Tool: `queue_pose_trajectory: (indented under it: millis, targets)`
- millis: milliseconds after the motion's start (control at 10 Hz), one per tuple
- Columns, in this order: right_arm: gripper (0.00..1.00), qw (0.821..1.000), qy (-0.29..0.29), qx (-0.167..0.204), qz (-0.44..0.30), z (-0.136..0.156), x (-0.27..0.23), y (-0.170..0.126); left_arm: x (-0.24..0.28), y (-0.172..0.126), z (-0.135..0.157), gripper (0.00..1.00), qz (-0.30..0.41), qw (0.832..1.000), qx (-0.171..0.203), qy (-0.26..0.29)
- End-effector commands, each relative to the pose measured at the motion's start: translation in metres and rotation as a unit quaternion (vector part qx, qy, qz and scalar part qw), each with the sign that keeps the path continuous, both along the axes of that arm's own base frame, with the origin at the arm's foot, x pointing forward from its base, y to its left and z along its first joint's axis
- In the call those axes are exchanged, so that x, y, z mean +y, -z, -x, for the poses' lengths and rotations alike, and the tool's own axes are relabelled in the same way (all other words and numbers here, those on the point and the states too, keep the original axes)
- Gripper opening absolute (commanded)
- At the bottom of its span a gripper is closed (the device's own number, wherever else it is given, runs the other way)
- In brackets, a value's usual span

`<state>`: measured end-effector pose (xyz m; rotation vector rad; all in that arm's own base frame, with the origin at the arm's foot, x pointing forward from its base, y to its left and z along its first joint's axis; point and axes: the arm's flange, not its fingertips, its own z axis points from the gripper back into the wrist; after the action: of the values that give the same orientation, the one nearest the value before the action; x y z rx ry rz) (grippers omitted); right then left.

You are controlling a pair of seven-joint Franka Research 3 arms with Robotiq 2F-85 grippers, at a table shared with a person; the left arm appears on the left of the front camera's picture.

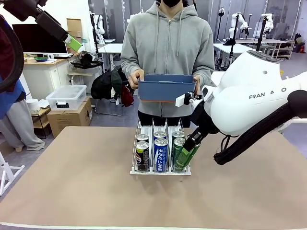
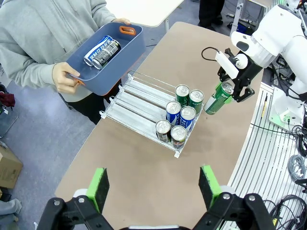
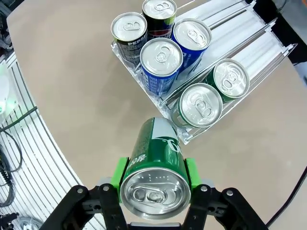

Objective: Fill the beverage cans into the dispenser.
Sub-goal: Place the picked Sprite in the line of the Automatic Can Dispenser with the same cans.

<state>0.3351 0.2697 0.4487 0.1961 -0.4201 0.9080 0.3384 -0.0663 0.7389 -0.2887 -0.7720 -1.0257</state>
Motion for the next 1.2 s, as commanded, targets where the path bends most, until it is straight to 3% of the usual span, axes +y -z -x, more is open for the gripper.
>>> queue_pose_trajectory:
  millis: [0, 400, 1100]
  targets:
    - [0.58, 1.000, 0.007, 0.000, -0.003, 0.004, 0.001, -0.003, 0.001, 0.001, 0.001, 1.00, 0.001, 1.000, 0.004, 0.002]
    - [0.58, 1.000, -0.006, -0.001, 0.013, -0.006, -0.001, 0.008, 0.001, 0.001, 0.001, 1.00, 0.001, 1.000, 0.004, 0.002]
    - [0.58, 0.999, 0.008, -0.032, 0.003, -0.058, 0.008, 0.014, 0.001, 0.001, 0.001, 1.00, 0.001, 1.000, 0.004, 0.002]
